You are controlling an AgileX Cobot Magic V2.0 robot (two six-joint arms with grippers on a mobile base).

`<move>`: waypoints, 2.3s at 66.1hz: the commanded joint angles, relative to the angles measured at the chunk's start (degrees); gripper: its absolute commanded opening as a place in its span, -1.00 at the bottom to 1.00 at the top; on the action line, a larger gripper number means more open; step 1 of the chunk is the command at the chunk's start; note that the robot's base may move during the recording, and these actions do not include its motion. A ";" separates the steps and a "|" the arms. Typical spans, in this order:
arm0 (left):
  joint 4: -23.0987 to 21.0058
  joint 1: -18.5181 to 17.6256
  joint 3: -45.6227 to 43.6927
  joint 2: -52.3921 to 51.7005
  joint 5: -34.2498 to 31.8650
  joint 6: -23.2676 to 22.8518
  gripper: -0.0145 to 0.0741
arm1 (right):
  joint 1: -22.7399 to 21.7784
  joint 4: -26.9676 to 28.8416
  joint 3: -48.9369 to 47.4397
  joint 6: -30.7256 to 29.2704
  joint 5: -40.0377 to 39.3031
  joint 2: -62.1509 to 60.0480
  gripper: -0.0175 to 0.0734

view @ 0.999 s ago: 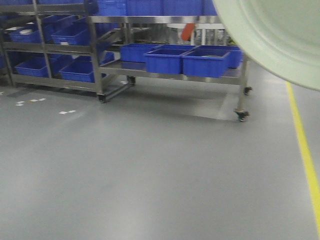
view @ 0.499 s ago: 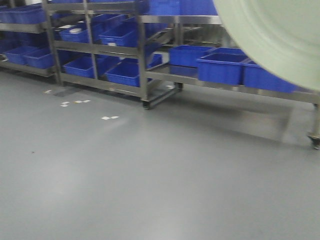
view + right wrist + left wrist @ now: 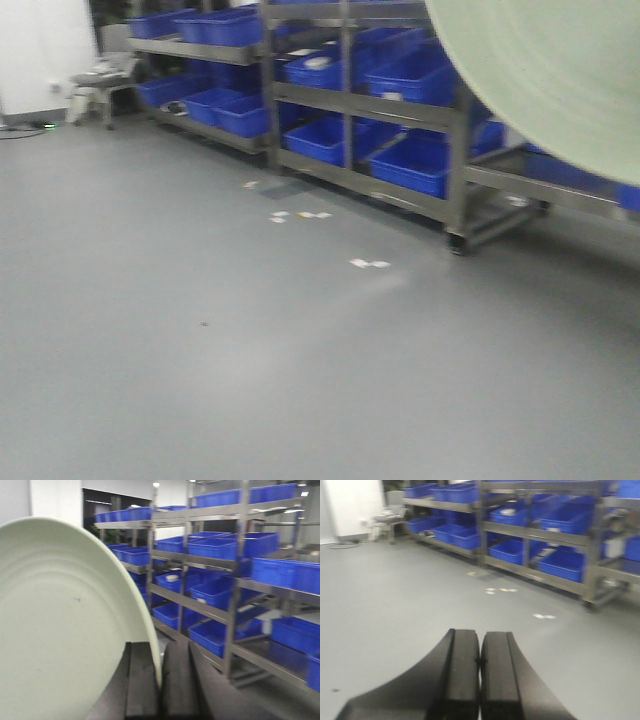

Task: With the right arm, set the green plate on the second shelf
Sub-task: 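Drive the base to the bin shelf, holding the plate in the right gripper, then bring the held plate over a blue bin on the shelf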

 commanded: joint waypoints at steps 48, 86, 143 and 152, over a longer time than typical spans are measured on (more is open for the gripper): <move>-0.21 -0.10 2.34 -0.99 -4.94 -0.19 -0.38 | -0.02 0.00 -1.88 0.16 -6.25 0.94 -0.56; -0.21 -0.10 2.34 -0.99 -4.94 -0.19 -0.38 | -0.02 0.00 -1.88 0.16 -6.25 0.94 -0.56; -0.21 -0.10 2.34 -0.99 -4.94 -0.19 -0.38 | -0.02 0.00 -1.88 0.16 -6.25 0.94 -0.56; -0.21 -0.10 2.34 -0.99 -4.94 -0.19 -0.38 | -0.02 0.00 -1.88 0.16 -6.25 0.94 -0.56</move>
